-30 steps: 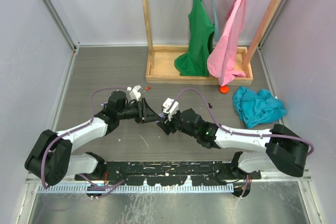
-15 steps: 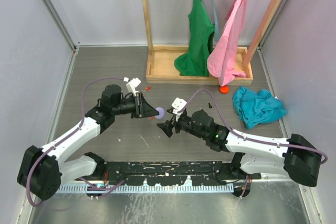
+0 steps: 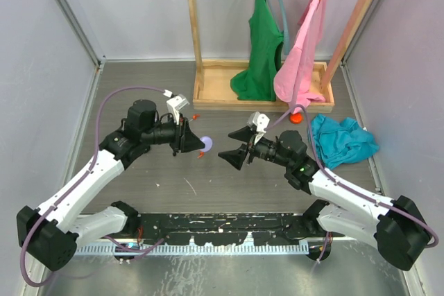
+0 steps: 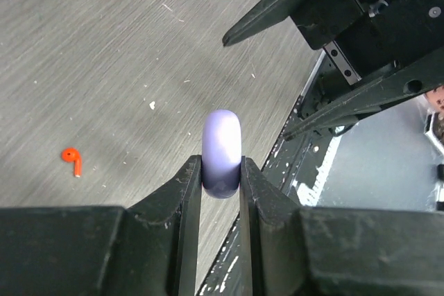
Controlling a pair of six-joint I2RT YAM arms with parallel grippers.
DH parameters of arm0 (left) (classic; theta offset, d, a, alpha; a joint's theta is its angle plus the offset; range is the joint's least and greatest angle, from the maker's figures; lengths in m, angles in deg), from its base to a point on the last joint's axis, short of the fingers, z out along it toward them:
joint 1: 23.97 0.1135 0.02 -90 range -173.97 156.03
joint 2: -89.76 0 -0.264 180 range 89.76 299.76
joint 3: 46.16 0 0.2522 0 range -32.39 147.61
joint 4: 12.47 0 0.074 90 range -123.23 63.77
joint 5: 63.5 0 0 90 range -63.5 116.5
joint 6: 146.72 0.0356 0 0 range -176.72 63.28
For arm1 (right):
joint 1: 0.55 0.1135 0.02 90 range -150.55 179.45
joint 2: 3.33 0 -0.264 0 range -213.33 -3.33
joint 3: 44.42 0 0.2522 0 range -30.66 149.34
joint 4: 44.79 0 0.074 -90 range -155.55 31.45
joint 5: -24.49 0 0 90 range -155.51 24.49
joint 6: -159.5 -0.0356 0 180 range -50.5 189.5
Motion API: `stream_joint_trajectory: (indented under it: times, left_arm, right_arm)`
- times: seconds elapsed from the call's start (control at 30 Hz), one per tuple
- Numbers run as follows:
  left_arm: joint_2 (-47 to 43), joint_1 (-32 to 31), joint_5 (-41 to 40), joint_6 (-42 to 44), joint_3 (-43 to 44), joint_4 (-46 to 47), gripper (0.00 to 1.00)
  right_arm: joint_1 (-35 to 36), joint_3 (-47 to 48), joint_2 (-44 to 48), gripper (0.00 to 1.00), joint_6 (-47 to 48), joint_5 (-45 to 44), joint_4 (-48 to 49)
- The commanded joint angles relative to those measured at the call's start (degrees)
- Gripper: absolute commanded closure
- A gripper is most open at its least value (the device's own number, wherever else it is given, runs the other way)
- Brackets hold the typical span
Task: Insert the wireless bluetooth earbuds into the charging case
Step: Pick up the charging case at the center of the board.
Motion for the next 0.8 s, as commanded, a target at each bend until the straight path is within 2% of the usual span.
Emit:
stream_joint_trajectory:
  times: [0.0, 0.1, 0.23, 0.33, 0.43, 0.57, 0.77]
  left_arm:
    - [-0.9, -1.7, 1.6, 13.1, 5.7, -7.0, 0.9]
    - [0.3, -2.9, 1.8, 19.3, 9.0, -11.4, 0.91]
    - [1.9, -4.8, 2.2, 26.8, 11.8, -15.3, 0.93]
    - [2.2, -6.0, 2.9, 30.7, 13.1, -16.3, 0.96]
    - [1.6, -7.0, 3.8, 34.3, 13.0, -15.8, 0.98]
    - [0.5, -8.3, 3.9, 37.9, 12.3, -13.9, 0.92]
    - [-0.3, -9.5, 4.1, 41.0, 12.9, -14.2, 0.9]
  right_arm:
    - [-0.6, 2.1, 0.9, 0.18, 0.9, 9.7, 5.7]
    - [-0.9, 2.8, 0.2, 0.18, 1.6, 9.7, 6.6]
    - [-0.8, 2.1, -1.5, 0.18, 3.1, 15.6, 12.6]
    - [-0.7, -0.3, -2.2, 0.19, 4.2, 16.8, 19.4]
    - [-0.7, -0.5, -3.2, 0.2, 4.7, 16.7, 21.9]
    - [-0.7, 0.4, -5.9, 0.21, 4.2, 19.3, 23.8]
    - [-0.2, 1.2, -9.6, 0.28, 4.0, 22.3, 25.7]
